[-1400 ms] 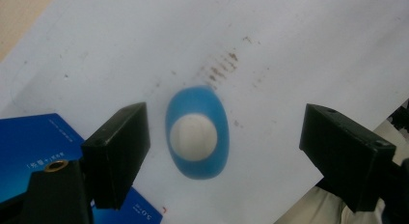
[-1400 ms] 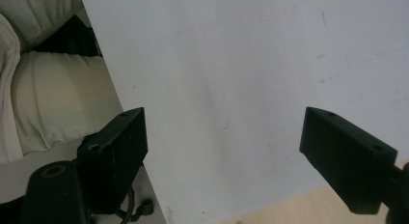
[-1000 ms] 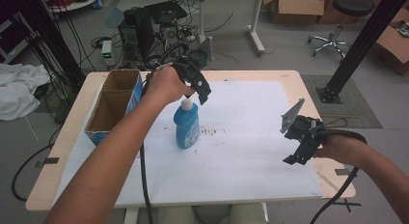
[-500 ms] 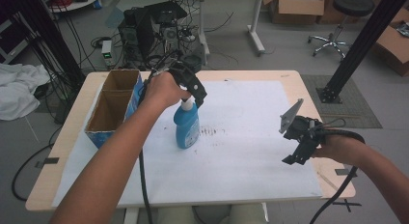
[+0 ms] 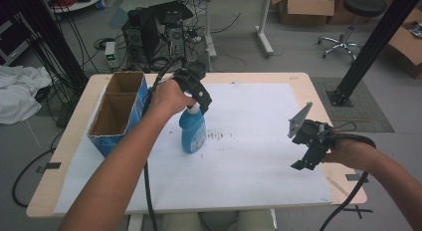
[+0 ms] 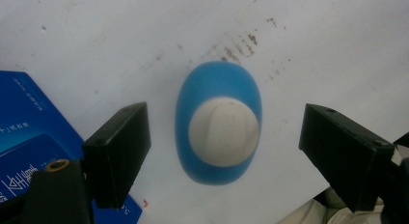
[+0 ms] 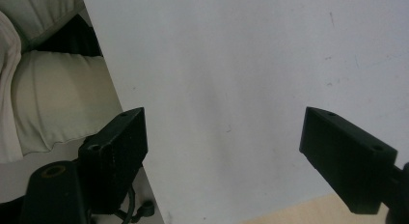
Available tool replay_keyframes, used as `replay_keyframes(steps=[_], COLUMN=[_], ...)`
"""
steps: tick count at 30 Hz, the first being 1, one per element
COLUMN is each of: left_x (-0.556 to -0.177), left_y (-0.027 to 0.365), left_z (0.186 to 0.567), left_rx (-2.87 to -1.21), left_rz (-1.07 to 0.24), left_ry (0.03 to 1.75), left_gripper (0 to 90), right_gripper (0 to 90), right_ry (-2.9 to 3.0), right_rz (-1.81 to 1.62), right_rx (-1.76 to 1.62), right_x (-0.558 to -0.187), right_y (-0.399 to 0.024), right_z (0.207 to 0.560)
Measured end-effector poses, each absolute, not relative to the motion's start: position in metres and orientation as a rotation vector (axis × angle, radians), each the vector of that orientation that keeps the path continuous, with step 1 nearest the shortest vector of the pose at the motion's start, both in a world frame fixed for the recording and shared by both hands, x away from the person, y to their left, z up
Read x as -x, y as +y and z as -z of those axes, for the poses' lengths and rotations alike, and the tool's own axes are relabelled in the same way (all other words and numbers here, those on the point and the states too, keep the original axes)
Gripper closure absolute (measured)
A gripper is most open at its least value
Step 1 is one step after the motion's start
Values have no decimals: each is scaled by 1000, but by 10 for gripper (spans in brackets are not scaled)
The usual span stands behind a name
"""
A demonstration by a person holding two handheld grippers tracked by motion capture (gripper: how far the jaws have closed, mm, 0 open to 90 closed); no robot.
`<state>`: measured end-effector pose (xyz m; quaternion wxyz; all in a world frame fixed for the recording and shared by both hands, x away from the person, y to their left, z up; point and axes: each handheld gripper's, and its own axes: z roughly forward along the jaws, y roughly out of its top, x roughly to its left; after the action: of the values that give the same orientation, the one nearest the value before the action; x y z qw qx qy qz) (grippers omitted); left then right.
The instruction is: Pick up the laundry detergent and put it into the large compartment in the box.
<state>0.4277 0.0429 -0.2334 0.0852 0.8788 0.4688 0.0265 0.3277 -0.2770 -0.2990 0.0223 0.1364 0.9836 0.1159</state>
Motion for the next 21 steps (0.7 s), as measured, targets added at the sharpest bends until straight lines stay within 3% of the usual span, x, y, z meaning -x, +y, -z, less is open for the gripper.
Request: replay_keyframes(steps=[21], left_x=[-428], left_y=[40], left_z=[260], left_rx=[-2624], left_rz=[-90], left_ry=[1423], left_gripper=[192], right_gripper=[170], right_ry=[3054], right_rz=[-364], right_rx=[-423], right_x=[-328], right_y=[-278], right_z=[303])
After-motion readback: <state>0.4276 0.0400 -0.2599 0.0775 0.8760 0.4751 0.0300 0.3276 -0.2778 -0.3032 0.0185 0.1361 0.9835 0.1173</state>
